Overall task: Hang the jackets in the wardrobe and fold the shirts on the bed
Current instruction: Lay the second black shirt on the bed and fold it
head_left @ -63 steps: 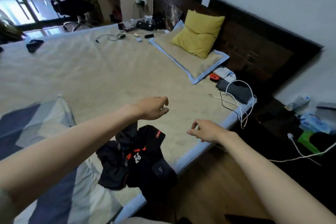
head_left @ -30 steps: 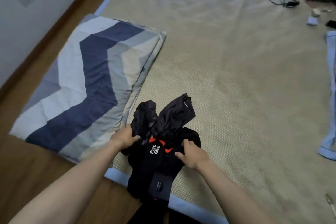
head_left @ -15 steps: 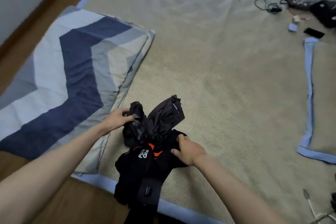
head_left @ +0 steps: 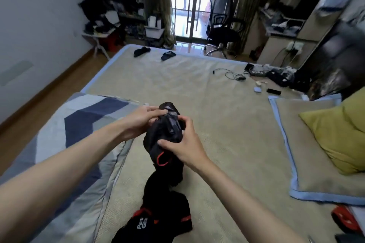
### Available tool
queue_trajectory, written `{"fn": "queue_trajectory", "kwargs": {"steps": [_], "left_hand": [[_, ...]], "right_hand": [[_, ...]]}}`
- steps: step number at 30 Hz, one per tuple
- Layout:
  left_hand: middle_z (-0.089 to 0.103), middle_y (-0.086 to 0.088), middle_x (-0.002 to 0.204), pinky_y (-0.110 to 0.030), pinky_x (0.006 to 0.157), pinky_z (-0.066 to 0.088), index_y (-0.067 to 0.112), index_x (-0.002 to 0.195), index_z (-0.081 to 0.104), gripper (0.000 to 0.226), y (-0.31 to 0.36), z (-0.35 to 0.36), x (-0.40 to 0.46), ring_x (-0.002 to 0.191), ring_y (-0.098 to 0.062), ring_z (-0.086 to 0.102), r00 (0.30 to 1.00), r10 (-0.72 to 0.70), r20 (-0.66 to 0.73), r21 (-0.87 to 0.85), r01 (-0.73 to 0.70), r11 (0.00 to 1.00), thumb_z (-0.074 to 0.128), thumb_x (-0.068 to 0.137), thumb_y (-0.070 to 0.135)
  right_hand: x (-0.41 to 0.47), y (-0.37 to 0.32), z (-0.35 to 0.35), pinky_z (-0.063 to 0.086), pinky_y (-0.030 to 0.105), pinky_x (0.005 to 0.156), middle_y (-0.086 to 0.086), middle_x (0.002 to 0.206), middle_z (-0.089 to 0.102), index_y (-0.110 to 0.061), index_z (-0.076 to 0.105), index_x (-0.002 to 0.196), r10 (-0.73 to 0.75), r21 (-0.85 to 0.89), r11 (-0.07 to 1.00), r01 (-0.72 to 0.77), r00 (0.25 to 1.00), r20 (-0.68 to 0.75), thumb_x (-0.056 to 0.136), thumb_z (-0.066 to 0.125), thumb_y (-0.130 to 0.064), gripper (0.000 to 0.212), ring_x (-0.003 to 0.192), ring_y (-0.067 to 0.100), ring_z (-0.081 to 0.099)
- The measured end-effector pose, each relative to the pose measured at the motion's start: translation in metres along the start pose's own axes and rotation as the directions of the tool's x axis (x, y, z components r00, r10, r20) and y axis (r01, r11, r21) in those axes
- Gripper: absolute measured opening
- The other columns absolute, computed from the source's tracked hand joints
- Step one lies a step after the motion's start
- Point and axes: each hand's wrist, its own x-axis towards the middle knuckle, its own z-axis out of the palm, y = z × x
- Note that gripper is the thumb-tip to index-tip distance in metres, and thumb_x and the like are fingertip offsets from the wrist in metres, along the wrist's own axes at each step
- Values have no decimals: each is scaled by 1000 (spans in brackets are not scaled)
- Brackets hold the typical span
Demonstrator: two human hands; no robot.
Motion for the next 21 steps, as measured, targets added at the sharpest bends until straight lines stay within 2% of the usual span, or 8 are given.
{"fn": "queue_trajectory", "kwargs": {"steps": [2, 4, 6, 8, 12, 16, 19, 21], "left_hand": [[69, -17, 102, -22, 60, 47, 8, 128, 64, 40, 24, 22, -10, 81, -21, 62, 998, 68, 6, 128, -68, 989, 67, 95, 31], [74, -5, 113, -22, 73, 56, 15, 143, 47, 56, 43, 40, -25, 96, -13, 72, 992, 97, 75, 220, -112, 969, 66, 93, 34], [71, 5, 123, -30, 90, 57, 21, 143, 47, 62, 58, 55, -42, 108, -8, 69, 970, 105, 218, 309, -170, 936, 71, 89, 40], [67, 7, 129, -34, 95, 55, 22, 137, 55, 55, 68, 71, -54, 114, -11, 67, 933, 119, 339, 397, -257, 881, 75, 88, 37], [72, -7, 113, -26, 73, 55, 19, 118, 64, 40, 72, 99, -57, 89, -15, 71, 927, 234, 292, 416, -344, 842, 81, 84, 29], [66, -16, 106, -22, 65, 52, 36, 128, 53, 63, 78, 105, -56, 75, -12, 65, 917, 263, 301, 402, -372, 837, 83, 73, 40], [67, -11, 91, -28, 63, 54, 29, 113, 60, 31, 90, 110, -64, 68, -16, 65, 865, 258, 430, 424, -445, 789, 76, 87, 21], [68, -6, 80, -30, 61, 52, 18, 96, 66, 15, 104, 111, -77, 63, -23, 65, 823, 138, 551, 517, -466, 719, 73, 90, 29]], "right_hand": [[-2, -21, -20, 54, 37, 98, -4, 117, 69, -35, 42, 124, -8, 79, 997, 17, 995, -103, 67, 88, -38, 73, 106, 10, 68], [-4, -38, -41, 55, 28, 90, 0, 114, 67, -26, 44, 122, 11, 171, 985, 19, 985, -171, 77, 87, -28, 63, 99, 11, 67], [-8, -51, -61, 50, 14, 77, 2, 107, 66, -19, 45, 121, 29, 210, 977, 18, 975, -220, 84, 83, -25, 54, 89, 7, 65], [-14, -61, -77, 49, 12, 70, 4, 104, 67, -17, 47, 121, 58, 261, 965, 7, 969, -240, 86, 81, -25, 50, 83, 5, 65], [-33, -74, -92, 56, 18, 69, 10, 102, 72, -16, 52, 121, 73, 349, 937, -1, 978, -194, 84, 83, -25, 49, 76, 4, 70], [-49, -81, -105, 55, 24, 76, 11, 101, 76, -16, 54, 123, 41, 346, 938, 17, 986, -159, 85, 82, -29, 50, 85, 13, 70], [-61, -88, -124, 50, 21, 73, 1, 92, 67, -18, 57, 122, 41, 261, 965, 20, 973, -226, 87, 79, -38, 46, 81, 9, 62], [-65, -94, -144, 45, 21, 75, -3, 94, 64, -17, 59, 121, 44, 220, 975, 28, 948, -315, 87, 76, -43, 45, 87, 9, 60]]}}
